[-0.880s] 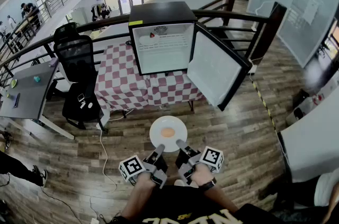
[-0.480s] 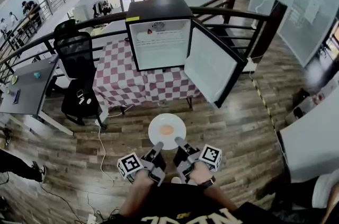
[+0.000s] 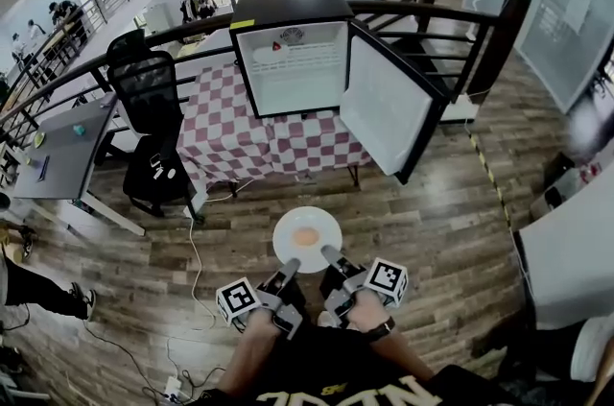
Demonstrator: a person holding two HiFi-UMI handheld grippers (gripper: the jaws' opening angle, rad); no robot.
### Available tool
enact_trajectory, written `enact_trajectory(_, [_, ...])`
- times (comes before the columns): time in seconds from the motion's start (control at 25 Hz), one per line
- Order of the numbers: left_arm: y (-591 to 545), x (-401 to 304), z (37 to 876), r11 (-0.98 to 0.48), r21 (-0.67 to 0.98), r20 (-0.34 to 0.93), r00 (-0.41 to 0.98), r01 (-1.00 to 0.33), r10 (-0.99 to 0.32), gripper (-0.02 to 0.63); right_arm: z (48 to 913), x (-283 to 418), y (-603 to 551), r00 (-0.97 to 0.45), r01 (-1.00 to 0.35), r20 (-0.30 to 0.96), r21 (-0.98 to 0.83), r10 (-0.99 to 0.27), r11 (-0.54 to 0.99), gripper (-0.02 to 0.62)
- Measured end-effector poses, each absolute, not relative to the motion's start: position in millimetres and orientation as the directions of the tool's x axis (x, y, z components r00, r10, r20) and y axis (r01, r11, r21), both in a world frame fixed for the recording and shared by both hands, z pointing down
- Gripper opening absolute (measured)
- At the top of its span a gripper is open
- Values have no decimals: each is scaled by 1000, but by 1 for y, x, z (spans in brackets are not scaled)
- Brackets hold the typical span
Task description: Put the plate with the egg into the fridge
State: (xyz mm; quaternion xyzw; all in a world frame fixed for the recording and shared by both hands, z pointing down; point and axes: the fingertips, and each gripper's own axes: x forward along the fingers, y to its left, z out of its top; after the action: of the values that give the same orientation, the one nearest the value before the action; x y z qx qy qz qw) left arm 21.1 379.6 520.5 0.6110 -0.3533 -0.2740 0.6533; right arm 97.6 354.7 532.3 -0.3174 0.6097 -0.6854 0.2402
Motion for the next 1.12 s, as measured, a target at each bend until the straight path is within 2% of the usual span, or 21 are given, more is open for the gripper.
enact_trajectory(0.24, [383,24,524,95,991,135,602,-97,-787,31,536,103,351,-675,-97,154,-988,-722,-120,40])
enact_trajectory(0.56, [349,27,539,121,989,147,638,-85,-756,31,563,109,321,-635,-66,180,-981,-751,-180,40])
enact_trajectory(1.12, [242,-31,522,62,996,90,644,-66,-760,32,550,48,223,-619,-42,147,-987,-771,-155,40])
